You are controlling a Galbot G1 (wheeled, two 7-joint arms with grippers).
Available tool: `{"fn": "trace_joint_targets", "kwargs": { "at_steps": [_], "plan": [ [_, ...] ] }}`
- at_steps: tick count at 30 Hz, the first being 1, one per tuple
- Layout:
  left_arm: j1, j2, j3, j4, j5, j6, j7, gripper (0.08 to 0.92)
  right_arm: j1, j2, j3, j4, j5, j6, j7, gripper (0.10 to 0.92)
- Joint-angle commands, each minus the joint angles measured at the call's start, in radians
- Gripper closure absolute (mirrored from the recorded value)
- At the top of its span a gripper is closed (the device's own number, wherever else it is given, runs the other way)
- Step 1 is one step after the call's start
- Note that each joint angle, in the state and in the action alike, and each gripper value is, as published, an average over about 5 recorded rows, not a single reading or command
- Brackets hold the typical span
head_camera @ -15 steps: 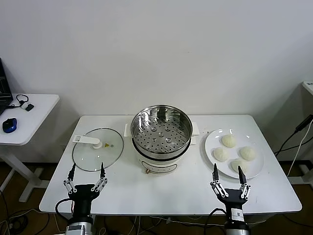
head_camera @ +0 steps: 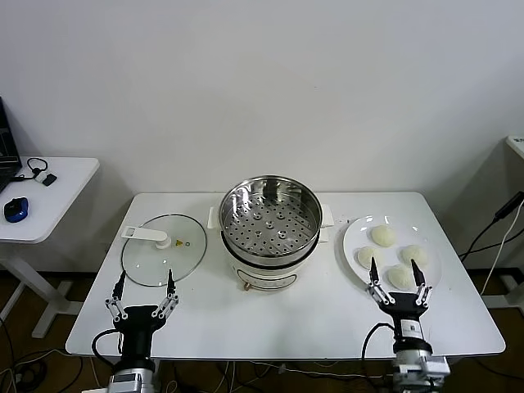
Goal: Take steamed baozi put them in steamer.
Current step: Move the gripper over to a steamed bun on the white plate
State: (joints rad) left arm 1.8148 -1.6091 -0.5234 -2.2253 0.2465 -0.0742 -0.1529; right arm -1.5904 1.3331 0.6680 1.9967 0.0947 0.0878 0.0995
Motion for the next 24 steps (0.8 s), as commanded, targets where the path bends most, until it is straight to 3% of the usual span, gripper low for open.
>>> {"fn": "trace_joint_targets", "kwargs": {
  "at_steps": [1, 6, 13, 24],
  "plan": [
    [-0.001, 0.003, -0.002, 0.000, 0.000, -0.001, 0.000, 0.177, 0.111, -0.090, 0.068, -0.029, -0.018, -0.195, -0.028, 0.203],
    [0.000, 0.006, -0.005, 0.000, 0.000, -0.001, 0.000, 0.177, 0.181, -0.266, 0.077, -0.046, -0.150, -0.339, -0.133, 0.203],
    [0.002, 0.002, 0.001, 0.000, 0.001, -0.003, -0.002, 0.177, 0.252, -0.437, 0.053, -0.086, -0.313, -0.415, -0.311, 0.203],
    [0.000, 0.006, -0.005, 0.000, -0.009, -0.005, -0.002, 0.177, 0.333, -0.722, -0.015, -0.231, -0.322, -0.417, -0.527, 0.203]
  ]
}}
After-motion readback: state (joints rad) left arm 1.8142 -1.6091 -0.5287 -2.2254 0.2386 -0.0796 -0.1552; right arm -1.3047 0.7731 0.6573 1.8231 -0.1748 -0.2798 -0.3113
